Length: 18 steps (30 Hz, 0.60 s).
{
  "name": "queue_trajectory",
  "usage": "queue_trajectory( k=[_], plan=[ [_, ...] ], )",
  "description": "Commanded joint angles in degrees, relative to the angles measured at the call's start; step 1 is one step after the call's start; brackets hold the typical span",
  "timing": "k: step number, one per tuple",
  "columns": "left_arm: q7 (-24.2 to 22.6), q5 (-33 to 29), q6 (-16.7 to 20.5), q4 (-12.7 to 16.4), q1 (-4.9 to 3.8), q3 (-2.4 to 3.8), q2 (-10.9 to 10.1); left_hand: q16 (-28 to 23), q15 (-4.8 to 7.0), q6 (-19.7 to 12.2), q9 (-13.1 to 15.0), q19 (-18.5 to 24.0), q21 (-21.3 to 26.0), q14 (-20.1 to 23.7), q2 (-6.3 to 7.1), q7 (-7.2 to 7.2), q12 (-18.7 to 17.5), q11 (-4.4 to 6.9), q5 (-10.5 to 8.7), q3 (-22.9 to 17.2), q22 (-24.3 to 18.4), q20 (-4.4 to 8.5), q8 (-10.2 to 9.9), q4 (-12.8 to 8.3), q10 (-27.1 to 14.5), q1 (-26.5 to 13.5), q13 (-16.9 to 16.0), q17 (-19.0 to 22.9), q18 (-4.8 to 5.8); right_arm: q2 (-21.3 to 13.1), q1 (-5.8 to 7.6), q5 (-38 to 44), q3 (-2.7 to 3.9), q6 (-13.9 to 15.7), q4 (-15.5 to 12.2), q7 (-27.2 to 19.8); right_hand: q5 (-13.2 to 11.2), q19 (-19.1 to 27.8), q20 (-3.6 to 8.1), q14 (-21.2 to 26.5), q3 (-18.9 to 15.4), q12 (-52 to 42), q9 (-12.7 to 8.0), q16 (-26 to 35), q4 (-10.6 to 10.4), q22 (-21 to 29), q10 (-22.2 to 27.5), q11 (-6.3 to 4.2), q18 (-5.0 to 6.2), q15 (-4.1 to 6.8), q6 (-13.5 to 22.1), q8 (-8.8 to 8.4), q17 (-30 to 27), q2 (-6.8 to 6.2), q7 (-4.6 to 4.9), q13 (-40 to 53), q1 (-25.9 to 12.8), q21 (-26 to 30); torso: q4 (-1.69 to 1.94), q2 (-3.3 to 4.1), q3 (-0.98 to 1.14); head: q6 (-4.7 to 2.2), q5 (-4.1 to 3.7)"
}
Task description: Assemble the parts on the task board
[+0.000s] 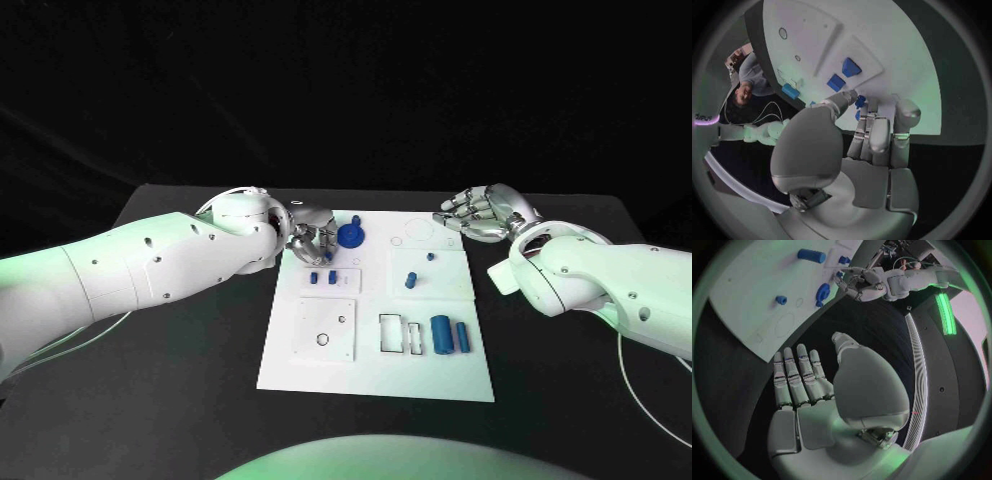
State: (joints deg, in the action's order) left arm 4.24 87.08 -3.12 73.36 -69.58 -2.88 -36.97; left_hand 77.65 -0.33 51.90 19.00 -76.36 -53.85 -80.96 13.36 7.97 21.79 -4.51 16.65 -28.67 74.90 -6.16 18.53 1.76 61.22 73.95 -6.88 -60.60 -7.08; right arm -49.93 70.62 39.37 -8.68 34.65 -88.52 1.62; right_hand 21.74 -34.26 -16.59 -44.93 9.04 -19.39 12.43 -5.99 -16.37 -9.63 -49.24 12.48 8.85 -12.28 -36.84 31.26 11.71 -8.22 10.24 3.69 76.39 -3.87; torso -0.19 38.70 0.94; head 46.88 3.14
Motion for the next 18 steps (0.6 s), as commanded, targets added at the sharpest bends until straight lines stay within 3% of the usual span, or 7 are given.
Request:
queue_trajectory(
  k=[1,6,18],
  plan=[
    [-0.02,-0.21,0.56,0.02,-0.01,0.03,0.0,-0.34,-0.22,-1.0,-0.21,0.56,0.62,0.67,0.37,-0.1,-0.52,-0.24,0.31,0.63,6.12,-0.27,-0.72,0.07,-0.71,-0.53,0.04,0.59,0.49,-0.03,-0.03,0.58,0.0,-0.62,-0.02,0.11,0.3,0.04,-0.05,0.06,0.28,0.22,-0.09,-0.31,-0.06,0.09,-0.39,0.14,-0.62,0.12,-0.07,0.34,-0.05,0.31,5.08,-0.05,0.04,-0.17,-0.01,0.0,-0.01,-0.01,0.03],
    [0.12,-0.23,0.82,0.02,-0.01,0.03,-0.14,-4.15,-1.12,-4.21,-0.96,2.86,5.52,4.49,0.84,-0.87,-2.08,-1.3,0.23,1.86,4.9,-1.02,-2.66,0.48,-3.85,-0.31,0.26,8.26,-0.21,-0.07,-0.03,0.56,0.0,-0.1,-0.04,-0.21,0.24,0.04,-0.06,0.12,0.36,0.23,-0.14,-0.34,-0.08,0.11,-0.42,0.14,-0.62,0.12,-0.09,0.38,-0.12,0.23,5.08,-0.05,-0.07,-0.18,0.03,0.02,-0.02,0.03,0.02],
    [-0.95,-1.05,2.32,0.36,0.06,0.03,-0.46,-4.36,-1.65,-3.27,-0.74,4.42,8.49,6.21,0.31,-1.61,-1.6,-1.84,0.22,4.01,4.36,-1.68,-2.03,0.87,-8.23,0.55,-0.04,10.15,-0.67,-0.06,-0.03,0.55,0.0,-0.08,0.1,-0.13,0.25,0.11,-0.06,0.15,0.4,0.23,-0.15,-0.34,-0.07,0.14,-0.44,0.13,-0.62,0.11,-0.1,0.39,-0.14,0.21,5.07,-0.05,-0.07,-0.18,0.02,0.0,-0.03,-0.07,-0.05]
  ],
)
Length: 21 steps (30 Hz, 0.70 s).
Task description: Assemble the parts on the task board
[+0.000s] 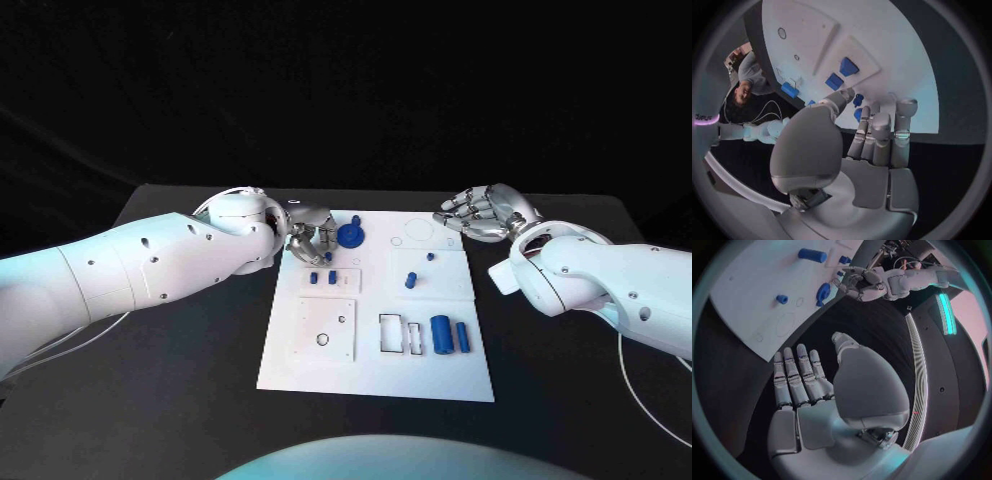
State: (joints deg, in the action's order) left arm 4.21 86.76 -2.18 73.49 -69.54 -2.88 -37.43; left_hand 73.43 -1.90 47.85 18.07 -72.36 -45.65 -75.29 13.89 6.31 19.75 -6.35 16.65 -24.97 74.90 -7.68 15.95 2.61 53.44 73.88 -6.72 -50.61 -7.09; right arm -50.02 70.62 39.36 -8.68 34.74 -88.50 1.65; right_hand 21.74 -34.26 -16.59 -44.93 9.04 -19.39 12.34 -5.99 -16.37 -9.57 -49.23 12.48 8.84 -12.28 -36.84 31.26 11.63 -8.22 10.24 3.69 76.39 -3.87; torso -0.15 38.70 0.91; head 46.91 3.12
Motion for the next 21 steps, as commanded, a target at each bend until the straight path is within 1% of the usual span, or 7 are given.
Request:
queue_trajectory(
  k=[1,7,11,15,17,19,21],
  plan=[
    [-1.06,-0.73,1.5,0.24,0.03,0.03,-0.02,-0.54,-0.07,1.07,0.25,0.79,1.15,1.06,-0.34,-0.08,0.61,0.02,0.31,0.35,4.18,-0.17,0.7,-0.01,-0.71,0.84,-0.26,1.19,-0.82,0.03,-0.03,0.56,0.0,-0.18,0.1,-0.15,0.25,0.11,-0.06,0.15,0.4,0.23,-0.07,-0.34,-0.07,0.07,-0.44,0.13,-0.62,0.11,-0.1,0.39,-0.07,0.21,5.08,-0.04,-0.07,-0.18,-0.01,0.0,0.01,-0.09,-0.03],
    [-1.56,-0.78,1.35,0.34,0.06,0.03,-0.17,-0.47,-0.03,2.06,0.41,0.98,1.47,1.35,-0.65,-0.18,1.16,0.06,0.61,0.51,4.15,-0.17,1.12,0.06,-1.28,1.17,-0.46,1.37,-0.88,0.01,-0.03,0.56,0.0,-0.26,0.13,-0.09,0.25,0.11,-0.06,0.15,0.4,0.23,-0.07,-0.34,-0.07,0.07,-0.44,0.13,-0.62,0.11,-0.1,0.39,-0.07,0.21,5.08,-0.04,-0.07,-0.18,-0.07,0.01,0.04,-0.11,-0.04],
    [-1.6,-1.07,1.0,0.57,0.07,0.03,-0.57,-0.49,-0.02,2.13,0.41,1.03,1.57,1.42,-0.56,-0.16,1.25,0.07,0.64,0.59,4.13,-0.17,1.13,0.04,-1.38,1.2,-0.49,1.5,-0.9,-0.03,-0.03,0.56,0.0,-0.3,0.14,-0.09,0.25,0.11,-0.06,0.15,0.4,0.23,-0.07,-0.34,-0.07,0.07,-0.44,0.13,-0.62,0.11,-0.1,0.39,-0.07,0.21,5.08,-0.04,-0.07,-0.18,-0.06,0.02,0.04,-0.15,-0.05],
    [-1.77,-1.68,1.63,1.12,0.09,0.04,-1.37,-0.44,-0.08,1.01,0.11,1.15,1.83,1.71,-0.1,-0.14,1.86,0.0,0.71,1.27,4.12,-0.21,0.4,0.16,-2.07,1.11,-0.69,1.93,-0.92,-0.08,-0.03,0.56,0.0,-0.46,0.15,-0.22,0.26,-0.02,-0.06,0.2,0.51,0.24,-0.11,-0.36,-0.06,0.05,-0.47,0.13,-0.63,0.11,-0.11,0.42,-0.12,0.19,5.07,-0.04,-0.09,-0.2,-0.04,0.02,0.04,-0.17,-0.17],
    [-2.17,-2.67,2.38,1.53,0.1,0.06,-2.02,-0.26,-0.18,0.13,-0.08,1.08,1.79,1.7,0.13,0.2,2.33,-0.11,0.63,1.94,4.15,-0.28,-0.03,0.35,-2.53,0.94,-0.85,1.95,-0.88,-0.1,-0.03,0.58,0.0,-0.67,0.16,-0.47,0.29,-0.23,-0.06,0.18,0.93,0.3,-0.21,-0.47,0.26,0.04,-0.45,0.12,-0.6,0.13,-0.09,0.44,-0.21,0.05,5.04,-0.05,0.44,-0.3,-0.03,0.03,0.03,-0.2,-0.28],
    [-2.96,-4.65,3.22,1.96,0.11,0.17,-2.77,-0.07,-0.27,-0.44,-0.17,0.96,1.63,1.63,0.32,0.42,2.7,-0.19,0.37,2.69,4.2,-0.35,-0.23,0.62,-2.98,0.67,-0.98,1.93,-0.84,-0.13,-0.03,0.65,0.0,-0.85,0.21,-0.77,0.08,-0.43,-0.05,0.12,1.36,0.36,-0.31,-0.6,0.54,0.02,-0.45,0.09,-0.57,0.16,-0.07,0.47,-0.28,-0.08,5.02,-0.06,0.97,-0.38,-0.05,0.01,0.01,-0.23,-0.36],
    [-4.23,-8.14,4.2,2.41,0.12,0.43,-3.59,0.07,-0.52,-1.27,-0.26,1.33,2.58,1.94,0.38,0.45,3.16,-0.47,-0.04,4.84,4.0,-0.55,-0.34,1.49,-4.91,0.18,-1.04,2.46,-0.95,-0.17,-0.03,0.85,0.0,-1.02,0.31,-1.1,-0.03,-0.63,-0.05,-0.01,2.12,0.5,-0.52,-0.84,1.11,0.06,-0.43,0.09,-0.54,0.2,0.0,0.48,-0.41,-0.48,5.02,-0.06,1.88,-0.48,-0.05,-0.01,0.0,-0.24,-0.41]
  ],
)
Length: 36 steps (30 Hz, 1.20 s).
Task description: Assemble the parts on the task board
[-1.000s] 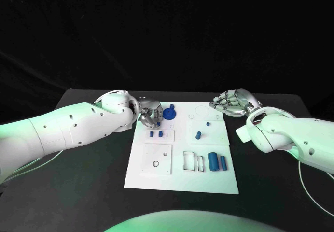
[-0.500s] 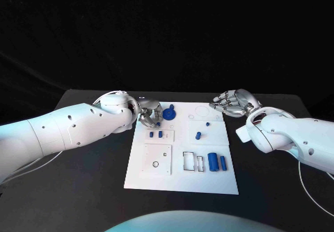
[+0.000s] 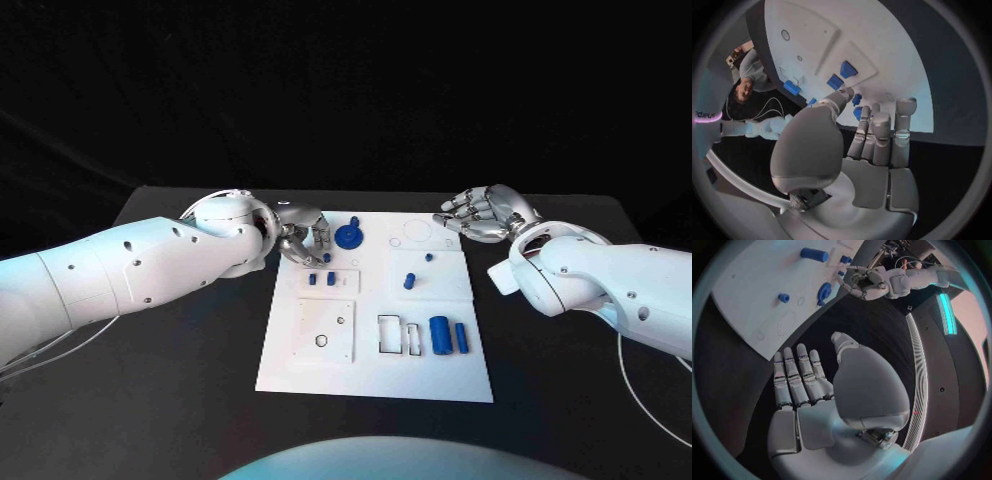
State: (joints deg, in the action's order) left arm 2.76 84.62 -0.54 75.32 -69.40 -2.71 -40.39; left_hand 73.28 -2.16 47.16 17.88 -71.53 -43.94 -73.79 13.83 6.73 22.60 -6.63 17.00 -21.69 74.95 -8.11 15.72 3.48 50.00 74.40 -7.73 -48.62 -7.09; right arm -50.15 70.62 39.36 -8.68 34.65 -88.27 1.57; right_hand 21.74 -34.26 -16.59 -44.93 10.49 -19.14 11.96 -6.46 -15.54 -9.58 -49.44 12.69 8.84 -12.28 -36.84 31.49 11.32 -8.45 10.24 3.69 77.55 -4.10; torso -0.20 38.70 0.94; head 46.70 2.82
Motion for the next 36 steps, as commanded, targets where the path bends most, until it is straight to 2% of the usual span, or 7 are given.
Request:
queue_trajectory(
  k=[1,5,13,23,27,31,36],
  plan=[
    [-4.07,-8.93,3.39,0.94,-0.03,0.48,-1.28,0.25,-0.37,-0.82,-0.08,0.61,1.08,0.66,0.37,0.1,0.6,-0.32,-0.32,2.56,3.92,-0.23,-0.1,0.95,-2.1,-0.33,-0.07,0.73,-0.97,-0.08,-0.02,1.06,0.0,-1.05,0.17,-1.27,-0.12,-0.72,-0.04,-0.14,0.99,0.3,-0.21,-0.51,0.54,0.09,-0.24,-0.13,-0.51,0.23,-0.02,0.28,-0.12,-0.41,5.0,-0.06,1.04,-0.29,0.04,-0.02,-0.04,-0.14,-0.25],
    [-7.67,-17.74,6.15,1.92,-0.03,1.04,-3.08,0.63,-0.85,-1.89,-0.2,1.46,3.24,1.83,-1.24,0.02,2.67,-0.81,-0.21,9.69,3.51,-0.7,0.05,2.95,-4.5,0.98,-0.32,2.14,-1.29,-0.12,-0.02,2.18,0.0,-1.69,0.5,-1.8,-0.98,-1.29,-0.03,-1.14,2.21,0.54,-0.5,-1.29,1.61,0.09,-0.24,-0.21,-0.33,0.46,-0.12,0.33,-0.04,-0.9,4.95,-0.06,2.19,-0.48,0.06,-0.05,-0.05,-0.28,-0.31],
    [-14.95,-38.47,11.78,2.64,-0.08,1.66,-7.29,-2.43,-0.18,-1.93,-0.43,1.36,5.06,4.47,-4.92,2.6,6.91,-0.05,1.96,8.73,3.02,-0.36,0.57,2.94,-1.1,5.74,-1.1,9.58,-1.7,-0.14,-0.02,11.63,0.01,-9.49,1.64,-0.79,-5.41,-11.94,0.63,-9.68,6.93,1.43,-2.2,-6.32,5.76,-1.16,-0.23,-1.5,1.69,3.03,-0.23,-1.01,2.68,-1.67,3.05,-0.05,4.19,-4.31,0.11,-0.07,0.03,-0.68,-0.38],
    [-18.95,-62.79,5.72,3.67,-0.1,1.66,-10.97,-4.78,1.91,3.26,-0.18,1.31,7.1,4.86,-5.45,1.78,10.34,2.41,3.77,1.88,2.58,1.61,3.08,3.95,7.88,7.58,-1.3,14.39,-1.95,-0.11,0.14,34.34,0.04,-20.33,1.3,3.32,-8.03,-27.33,7.45,-26.81,18.41,5.93,-2.88,-16.1,11.63,-5.09,-14.13,-6.17,1.56,9.71,-13.52,-4.6,12.99,-4.65,-0.15,0.15,2.83,-13.06,0.01,0.0,-0.11,-0.97,-2.59],
    [-20.16,-69.78,4.51,5.25,-0.07,1.59,-12.51,-4.82,1.94,3.35,-0.17,1.26,7.11,4.74,-5.2,1.78,10.21,2.4,3.7,1.65,2.58,1.68,3.14,4.11,8.01,7.32,-1.2,14.37,-1.91,0.2,0.32,42.29,0.05,-21.45,0.92,5.13,-8.31,-33.54,11.17,-37.32,17.97,10.73,-2.77,-28.06,13.62,-13.1,-17.86,-7.41,1.24,12.02,-16.39,-7.72,22.18,-5.16,-1.4,0.29,0.39,-24.33,-0.03,-0.01,-0.06,-1.13,-2.73],
    [-21.25,-73.74,4.35,6.6,-0.04,1.52,-13.74,-4.94,1.94,3.36,-0.19,1.25,7.28,4.7,-4.92,1.78,10.05,2.39,3.61,1.46,2.54,1.73,3.16,4.34,8.11,6.94,-1.09,14.58,-1.89,0.83,0.43,47.62,0.06,-21.25,1.1,6.76,-9.51,-33.54,11.06,-39.65,18.67,14.72,-2.0,-49.32,13.5,-18.73,-16.78,-7.2,1.16,11.35,-17.41,-9.92,40.63,-6.31,-1.14,0.56,-2.67,-30.69,0.16,-0.01,-0.07,-1.22,-3.17],
    [-22.12,-75.93,4.56,7.9,0.01,1.48,-14.52,-4.88,1.94,3.32,-0.19,1.2,7.2,4.61,-4.86,1.78,10.02,2.4,3.62,1.4,2.56,1.73,3.14,4.38,8.14,6.87,-1.07,14.42,-1.87,1.61,0.46,52.14,0.05,-20.0,1.44,8.58,-10.83,-33.43,10.62,-40.41,15.84,15.02,-1.25,-61.11,13.0,-22.41,-14.84,-6.86,1.42,11.19,-17.08,-11.6,50.75,-6.08,-1.13,1.01,-3.06,-34.47,0.04,0.03,-0.1,-1.28,-2.95]
  ],
)
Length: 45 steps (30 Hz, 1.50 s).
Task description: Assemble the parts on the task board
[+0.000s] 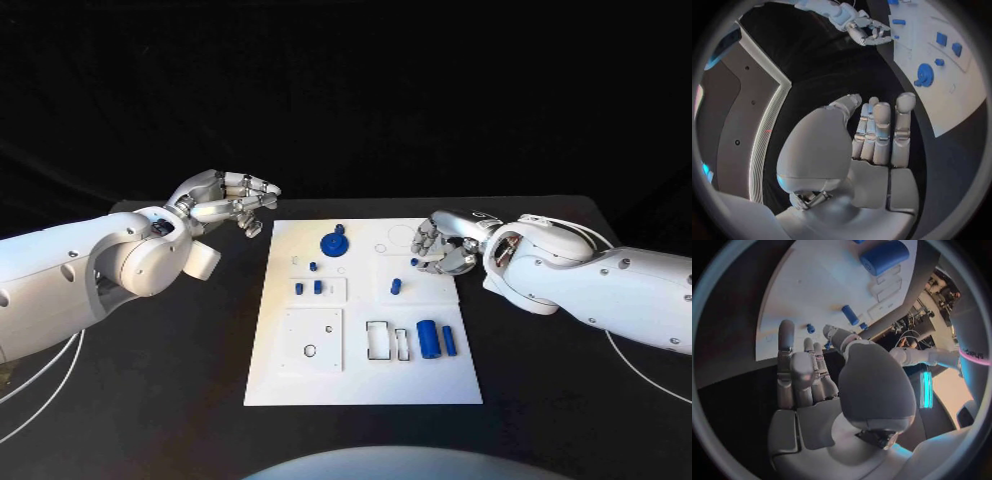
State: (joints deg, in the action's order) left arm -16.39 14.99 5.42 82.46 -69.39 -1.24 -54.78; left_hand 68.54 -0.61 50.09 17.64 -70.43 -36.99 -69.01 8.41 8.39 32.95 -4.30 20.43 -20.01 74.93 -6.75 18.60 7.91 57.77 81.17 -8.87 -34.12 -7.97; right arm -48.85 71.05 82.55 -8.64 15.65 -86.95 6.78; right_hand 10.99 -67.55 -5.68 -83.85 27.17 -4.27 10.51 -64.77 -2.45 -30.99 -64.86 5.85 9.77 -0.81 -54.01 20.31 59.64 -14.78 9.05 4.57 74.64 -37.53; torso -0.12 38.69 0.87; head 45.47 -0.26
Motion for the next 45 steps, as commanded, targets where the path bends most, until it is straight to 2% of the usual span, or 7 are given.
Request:
queue_trajectory(
  k=[1,4,12,16,19,34,45],
  plan=[
    [-3.04,-6.5,-1.4,1.0,0.01,0.0,-0.21,-0.14,0.39,0.39,0.04,0.1,0.24,-0.18,0.55,0.12,-0.33,0.06,0.19,-0.28,2.58,0.38,0.26,-0.04,0.37,0.1,0.07,-0.09,-0.99,0.48,0.02,9.64,0.01,-0.72,0.16,3.75,-0.07,-0.12,-0.3,-1.51,-0.94,0.13,0.23,-3.09,-0.11,-1.14,0.64,-0.03,0.5,-0.29,0.09,-0.48,2.66,0.28,0.04,0.15,-0.11,-1.18,-0.04,0.07,-0.04,-0.05,0.1],
    [-3.11,-6.84,-1.54,1.55,0.04,-0.04,-0.33,-0.16,0.39,0.28,0.01,0.08,0.33,-0.25,0.74,0.14,-0.44,0.05,0.23,-0.42,2.55,0.4,0.21,0.05,0.39,-0.09,0.14,-0.04,-0.98,0.97,0.02,11.32,0.01,-0.11,0.26,4.8,0.49,-0.71,-0.33,-2.27,-1.33,-0.05,0.55,-6.88,-0.2,-3.39,0.8,-0.01,0.39,-0.3,-0.2,-0.83,6.34,0.71,0.1,0.38,0.36,-3.47,-0.05,0.05,-0.01,0.01,0.19],
    [-2.97,-6.97,-1.93,2.48,0.08,-0.1,-0.5,-0.02,0.38,0.16,-0.02,-0.08,0.09,-0.48,0.85,0.17,-0.54,0.02,0.19,-0.55,2.61,0.41,0.16,0.18,0.4,-0.29,0.21,-0.33,-0.93,2.09,-0.06,13.61,0.0,-0.74,0.65,6.3,0.99,-2.21,-0.33,-2.31,-0.91,-0.53,0.97,-8.15,-0.3,-8.63,0.28,-0.12,-0.22,-0.17,-0.82,-1.14,6.85,1.03,0.01,0.76,0.89,-8.39,-0.08,0.04,0.0,0.26,0.3],
    [-2.93,-6.96,-1.97,2.57,0.09,-0.11,-0.51,0.02,0.38,0.15,-0.02,-0.14,-0.05,-0.53,0.86,0.17,-0.55,0.02,0.19,-0.57,2.64,0.41,0.16,0.19,0.4,-0.31,0.21,-0.42,-0.9,2.72,-0.42,13.34,-0.04,-1.67,1.02,6.25,1.03,-3.32,-0.24,-2.32,0.25,-0.83,1.35,-8.67,-0.43,-12.43,-0.36,-0.26,-0.72,-0.06,-1.54,-1.13,6.66,1.42,-0.16,1.01,1.21,-11.91,-0.09,0.08,0.01,0.31,0.36],
    [-2.92,-6.95,-2.01,2.6,0.09,-0.11,-0.49,0.02,0.38,0.15,-0.02,-0.14,-0.05,-0.53,0.86,0.17,-0.55,0.02,0.19,-0.57,2.64,0.41,0.16,0.19,0.4,-0.31,0.21,-0.42,-0.9,3.13,-0.68,13.09,-0.06,-2.04,1.39,6.14,0.87,-4.95,-0.12,-2.24,1.77,-0.9,1.61,-9.07,-0.34,-17.24,-1.08,-0.36,-1.45,0.01,-1.6,-1.39,6.57,1.49,-0.21,1.17,1.58,-16.3,-0.06,0.02,0.03,0.32,0.39],
    [-2.7,-6.94,-2.35,2.69,0.11,-0.15,-0.41,-0.01,0.36,-0.18,-0.07,-0.23,0.11,-0.7,1.11,0.23,-0.72,-0.01,-0.09,-0.81,2.6,0.42,0.04,0.4,0.49,-0.67,0.32,-0.25,-0.9,4.84,-1.45,12.4,-0.14,-3.17,2.96,5.82,0.03,-4.78,-0.01,-2.22,4.63,-0.47,2.46,-10.1,-0.24,-19.75,-2.18,-0.58,-1.64,0.13,-2.48,-1.25,6.79,1.52,-0.45,1.35,1.5,-18.49,-0.06,0.02,0.01,0.46,0.39],
    [-2.2,-6.69,-2.22,2.8,0.11,-0.17,-0.47,-0.07,0.26,-0.63,-0.14,-0.28,0.34,-0.77,1.42,0.37,-1.14,-0.19,-0.28,-1.15,2.54,0.39,-0.11,0.46,0.03,-0.83,0.53,-0.09,-0.89,5.53,-1.94,11.47,-0.2,-5.05,3.66,5.92,-1.54,-4.61,0.17,-2.21,7.29,-0.51,3.68,-11.02,0.06,-21.89,-3.65,-1.02,-1.78,0.47,-3.53,-0.64,7.03,2.42,-0.9,1.81,1.41,-20.21,-0.06,0.04,-0.05,0.61,0.43]
  ],
)
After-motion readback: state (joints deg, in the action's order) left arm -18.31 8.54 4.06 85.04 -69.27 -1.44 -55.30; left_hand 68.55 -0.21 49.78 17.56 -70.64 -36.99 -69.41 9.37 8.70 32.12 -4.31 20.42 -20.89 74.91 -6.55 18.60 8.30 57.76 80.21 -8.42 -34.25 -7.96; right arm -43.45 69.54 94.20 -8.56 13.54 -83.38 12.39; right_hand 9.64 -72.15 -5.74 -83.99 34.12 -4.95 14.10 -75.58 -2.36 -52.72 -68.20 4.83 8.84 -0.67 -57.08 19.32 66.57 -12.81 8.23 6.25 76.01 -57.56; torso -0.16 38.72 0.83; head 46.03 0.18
